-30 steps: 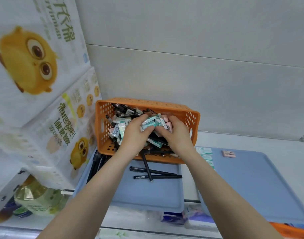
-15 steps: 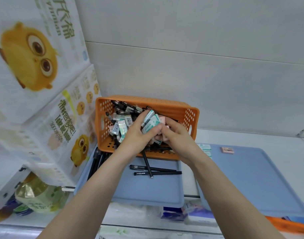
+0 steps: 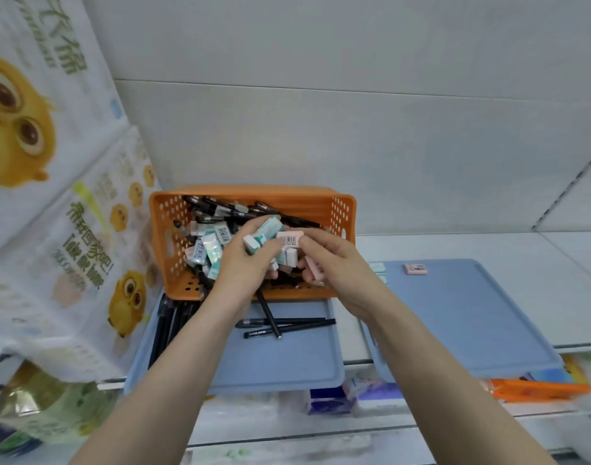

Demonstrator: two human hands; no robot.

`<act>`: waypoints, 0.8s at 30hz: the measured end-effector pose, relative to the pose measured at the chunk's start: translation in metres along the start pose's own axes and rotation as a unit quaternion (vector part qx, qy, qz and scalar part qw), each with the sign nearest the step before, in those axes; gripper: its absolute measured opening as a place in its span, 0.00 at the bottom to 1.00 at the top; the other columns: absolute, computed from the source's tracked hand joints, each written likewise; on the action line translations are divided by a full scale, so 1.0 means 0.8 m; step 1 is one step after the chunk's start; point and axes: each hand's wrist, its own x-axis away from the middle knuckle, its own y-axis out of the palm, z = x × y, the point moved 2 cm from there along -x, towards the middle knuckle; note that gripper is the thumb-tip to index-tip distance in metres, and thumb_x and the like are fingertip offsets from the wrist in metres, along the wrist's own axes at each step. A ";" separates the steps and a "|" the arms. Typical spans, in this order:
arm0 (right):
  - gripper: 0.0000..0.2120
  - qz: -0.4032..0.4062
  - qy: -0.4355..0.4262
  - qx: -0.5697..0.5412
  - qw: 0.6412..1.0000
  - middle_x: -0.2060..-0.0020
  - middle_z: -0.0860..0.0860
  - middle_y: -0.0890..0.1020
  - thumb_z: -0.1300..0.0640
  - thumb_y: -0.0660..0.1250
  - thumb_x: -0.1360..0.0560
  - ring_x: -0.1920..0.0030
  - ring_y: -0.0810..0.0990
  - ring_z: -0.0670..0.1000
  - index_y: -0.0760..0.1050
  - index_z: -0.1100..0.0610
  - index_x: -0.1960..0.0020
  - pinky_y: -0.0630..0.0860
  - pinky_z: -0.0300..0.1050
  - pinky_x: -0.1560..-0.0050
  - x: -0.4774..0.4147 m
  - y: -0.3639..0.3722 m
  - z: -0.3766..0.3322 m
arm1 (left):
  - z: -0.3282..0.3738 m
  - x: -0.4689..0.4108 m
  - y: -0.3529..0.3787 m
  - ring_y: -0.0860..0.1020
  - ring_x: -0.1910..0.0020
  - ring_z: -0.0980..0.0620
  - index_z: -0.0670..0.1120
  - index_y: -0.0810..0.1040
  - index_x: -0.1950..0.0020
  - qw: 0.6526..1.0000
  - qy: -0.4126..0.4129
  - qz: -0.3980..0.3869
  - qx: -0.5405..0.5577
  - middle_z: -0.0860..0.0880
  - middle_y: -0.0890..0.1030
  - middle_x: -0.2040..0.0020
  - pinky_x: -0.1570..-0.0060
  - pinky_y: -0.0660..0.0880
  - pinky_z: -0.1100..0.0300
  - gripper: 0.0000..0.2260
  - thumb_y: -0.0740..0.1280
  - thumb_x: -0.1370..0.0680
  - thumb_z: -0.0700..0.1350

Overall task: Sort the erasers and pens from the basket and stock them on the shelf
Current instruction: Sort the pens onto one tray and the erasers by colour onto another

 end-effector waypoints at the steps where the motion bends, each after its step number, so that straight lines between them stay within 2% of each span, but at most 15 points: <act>1: 0.11 0.010 -0.003 0.002 1.000 0.64 0.51 0.76 0.57 0.62 0.19 0.68 0.72 0.46 0.80 0.55 0.40 0.71 0.36 0.67 0.002 -0.003 0.001 | 0.001 0.001 0.001 0.77 0.64 0.53 0.53 0.77 0.38 1.000 0.014 -0.013 -0.013 0.46 0.82 0.52 0.68 0.74 0.61 0.14 0.67 0.22 0.40; 4: 0.09 0.059 -0.017 0.018 0.998 0.68 0.50 0.76 0.60 0.64 0.20 0.69 0.72 0.45 0.82 0.57 0.44 0.70 0.37 0.69 0.012 -0.013 0.006 | -0.002 0.010 0.008 0.77 0.63 0.50 0.52 0.77 0.39 0.998 0.039 -0.039 -0.031 0.46 0.81 0.53 0.68 0.75 0.59 0.14 0.67 0.22 0.39; 8: 0.08 0.106 -0.040 -0.012 0.993 0.66 0.54 0.81 0.63 0.64 0.21 0.69 0.71 0.47 0.82 0.58 0.48 0.67 0.36 0.74 0.036 -0.043 0.003 | -0.004 0.025 0.021 0.75 0.66 0.49 0.52 0.77 0.40 0.998 0.042 -0.029 -0.035 0.46 0.80 0.59 0.70 0.72 0.58 0.13 0.66 0.22 0.39; 11: 0.07 0.151 -0.067 0.016 0.986 0.66 0.51 0.81 0.61 0.65 0.21 0.69 0.71 0.46 0.83 0.58 0.49 0.67 0.37 0.72 0.057 -0.099 -0.005 | 0.002 0.039 0.041 0.74 0.69 0.52 0.54 0.77 0.44 0.995 0.043 -0.065 -0.055 0.50 0.78 0.64 0.75 0.69 0.61 0.11 0.65 0.21 0.38; 13: 0.05 0.214 -0.068 0.147 0.963 0.68 0.44 0.81 0.58 0.69 0.23 0.69 0.72 0.44 0.83 0.53 0.53 0.69 0.36 0.68 0.069 -0.152 -0.003 | 0.003 0.048 0.061 0.74 0.69 0.54 0.54 0.78 0.45 0.992 0.049 -0.089 -0.077 0.53 0.77 0.65 0.75 0.69 0.62 0.09 0.67 0.21 0.41; 15: 0.04 0.248 -0.050 0.342 0.905 0.68 0.42 0.80 0.56 0.72 0.27 0.67 0.74 0.45 0.82 0.48 0.59 0.69 0.37 0.64 0.078 -0.203 0.014 | 0.002 0.057 0.085 0.74 0.69 0.53 0.53 0.78 0.45 0.988 0.058 -0.107 -0.093 0.53 0.78 0.64 0.74 0.69 0.61 0.07 0.68 0.23 0.45; 16: 0.05 0.229 -0.035 0.416 0.879 0.66 0.43 0.80 0.56 0.72 0.27 0.65 0.75 0.45 0.81 0.46 0.59 0.68 0.38 0.62 0.079 -0.222 0.026 | -0.001 0.059 0.097 0.74 0.69 0.52 0.53 0.78 0.45 0.988 0.057 -0.109 -0.094 0.52 0.78 0.64 0.74 0.69 0.60 0.07 0.68 0.23 0.46; 18: 0.05 0.137 0.013 0.496 0.857 0.58 0.46 0.80 0.57 0.73 0.28 0.59 0.78 0.46 0.82 0.46 0.55 0.67 0.37 0.57 0.081 -0.247 0.056 | -0.007 0.064 0.120 0.72 0.69 0.49 0.51 0.78 0.45 0.990 0.044 -0.105 -0.082 0.49 0.78 0.65 0.72 0.68 0.58 0.07 0.68 0.22 0.43; 20: 0.08 0.076 0.051 0.483 0.871 0.53 0.45 0.81 0.53 0.74 0.28 0.55 0.77 0.46 0.82 0.46 0.50 0.67 0.30 0.57 0.087 -0.264 0.073 | -0.012 0.070 0.139 0.71 0.71 0.48 0.50 0.78 0.45 0.991 0.043 -0.101 -0.081 0.50 0.76 0.68 0.74 0.67 0.59 0.07 0.67 0.22 0.42; 21: 0.09 0.072 0.056 0.442 0.892 0.52 0.43 0.81 0.51 0.74 0.28 0.56 0.77 0.44 0.82 0.45 0.48 0.68 0.28 0.56 0.091 -0.272 0.074 | -0.014 0.074 0.148 0.70 0.72 0.49 0.50 0.78 0.44 0.990 0.044 -0.101 -0.085 0.50 0.76 0.68 0.75 0.66 0.60 0.07 0.67 0.22 0.41; 22: 0.10 0.075 0.052 0.390 0.916 0.51 0.42 0.82 0.51 0.74 0.28 0.56 0.77 0.44 0.81 0.44 0.47 0.69 0.29 0.55 0.095 -0.279 0.070 | -0.017 0.078 0.155 0.70 0.72 0.49 0.49 0.78 0.44 0.990 0.042 -0.102 -0.089 0.49 0.77 0.67 0.75 0.66 0.61 0.08 0.67 0.22 0.41; 23: 0.10 0.082 0.042 0.350 0.932 0.51 0.42 0.82 0.52 0.73 0.26 0.56 0.77 0.45 0.80 0.44 0.46 0.71 0.34 0.53 0.097 -0.287 0.067 | -0.020 0.081 0.162 0.71 0.72 0.49 0.48 0.77 0.43 0.990 0.037 -0.105 -0.091 0.47 0.77 0.66 0.75 0.66 0.61 0.08 0.67 0.22 0.41; 24: 0.11 0.088 0.033 0.337 0.937 0.51 0.43 0.82 0.55 0.71 0.25 0.57 0.77 0.46 0.79 0.44 0.44 0.73 0.38 0.52 0.098 -0.295 0.063 | -0.023 0.084 0.168 0.71 0.71 0.50 0.48 0.77 0.43 0.989 0.032 -0.107 -0.094 0.45 0.77 0.64 0.75 0.66 0.61 0.08 0.67 0.22 0.41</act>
